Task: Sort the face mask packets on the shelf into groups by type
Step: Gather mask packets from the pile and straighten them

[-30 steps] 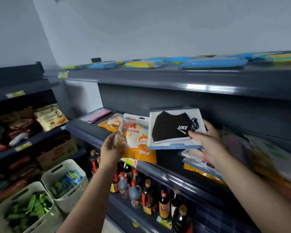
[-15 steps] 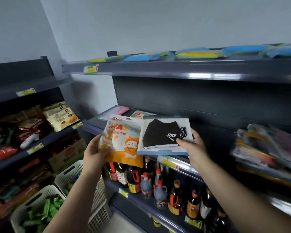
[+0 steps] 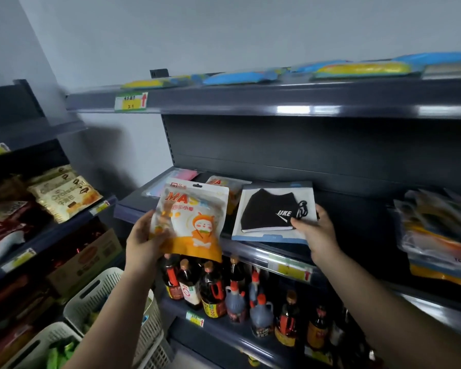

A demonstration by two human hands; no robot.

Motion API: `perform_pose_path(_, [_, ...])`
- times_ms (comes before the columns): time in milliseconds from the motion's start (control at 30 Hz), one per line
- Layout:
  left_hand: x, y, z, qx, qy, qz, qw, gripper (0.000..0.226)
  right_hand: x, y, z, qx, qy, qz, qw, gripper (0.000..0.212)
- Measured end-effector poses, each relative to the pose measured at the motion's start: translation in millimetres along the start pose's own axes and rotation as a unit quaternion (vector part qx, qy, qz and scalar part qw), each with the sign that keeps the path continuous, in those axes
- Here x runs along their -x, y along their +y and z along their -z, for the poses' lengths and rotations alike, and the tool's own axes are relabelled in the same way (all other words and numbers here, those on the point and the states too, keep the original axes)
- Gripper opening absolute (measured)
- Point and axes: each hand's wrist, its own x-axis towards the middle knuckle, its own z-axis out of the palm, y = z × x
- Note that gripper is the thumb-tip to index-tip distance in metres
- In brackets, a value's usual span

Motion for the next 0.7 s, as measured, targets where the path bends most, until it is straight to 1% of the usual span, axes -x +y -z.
perform_pose_path(67, [-17, -4, -3, 0.007, -0.009, 0.003, 1.000, 0.044, -17, 5, -2, 0.018, 0.014, -0.003, 1.000, 0.068])
perform_pose_path(133, [-32, -7, -11, 0.007, -0.023, 0.009, 1.000, 0.044, -32, 10, -5, 0.062, 0.023, -0.007, 0.998, 0.067])
perform_pose_path(167, [-39, -7, -16, 0.008, -0.030, 0.012, 0.999, 0.046, -39, 12, -6, 0.101, 0.031, -0.006, 0.994, 0.068])
perform_pose_path(200, [-46, -8, -21, 0.010, -0.036, 0.013, 0.999, 0.047, -45, 14, -7, 0.166, 0.045, -0.002, 0.985, 0.071])
perform_pose_path(233, [-53, -9, -27, 0.010, -0.042, 0.014, 0.999, 0.047, -48, 14, -8, 0.261, 0.058, 0.001, 0.964, 0.078])
perform_pose_path(300, [-65, -9, -36, 0.013, -0.054, 0.014, 0.998, 0.046, -47, 11, -12, 0.464, 0.073, 0.011, 0.882, 0.088])
perform_pose_path(333, [-72, -9, -40, 0.019, -0.061, 0.014, 0.998, 0.046, -45, 9, -16, 0.528, 0.072, 0.036, 0.846, 0.085])
perform_pose_path(367, [-78, -10, -44, 0.024, -0.069, 0.015, 0.997, 0.045, -42, 7, -20, 0.565, 0.061, 0.071, 0.820, 0.079])
perform_pose_path(433, [-92, -14, -47, 0.021, -0.077, 0.019, 0.997, 0.044, -42, 9, -33, 0.620, -0.009, 0.135, 0.773, 0.069])
perform_pose_path(500, [-104, -19, -50, 0.022, -0.085, 0.018, 0.996, 0.044, -42, 17, -46, 0.672, -0.089, 0.156, 0.719, 0.065])
perform_pose_path(533, [-110, -21, -50, 0.023, -0.089, 0.019, 0.996, 0.044, -42, 21, -53, 0.690, -0.114, 0.146, 0.700, 0.065])
perform_pose_path(600, [-120, -25, -51, 0.028, -0.096, 0.028, 0.995, 0.044, -43, 29, -63, 0.719, -0.135, 0.118, 0.671, 0.065])
perform_pose_path(633, [-125, -27, -51, 0.031, -0.101, 0.035, 0.994, 0.045, -44, 31, -66, 0.729, -0.134, 0.107, 0.663, 0.065])
perform_pose_path(700, [-137, -32, -52, 0.036, -0.114, 0.044, 0.992, 0.046, -50, 30, -71, 0.735, -0.113, 0.084, 0.664, 0.065])
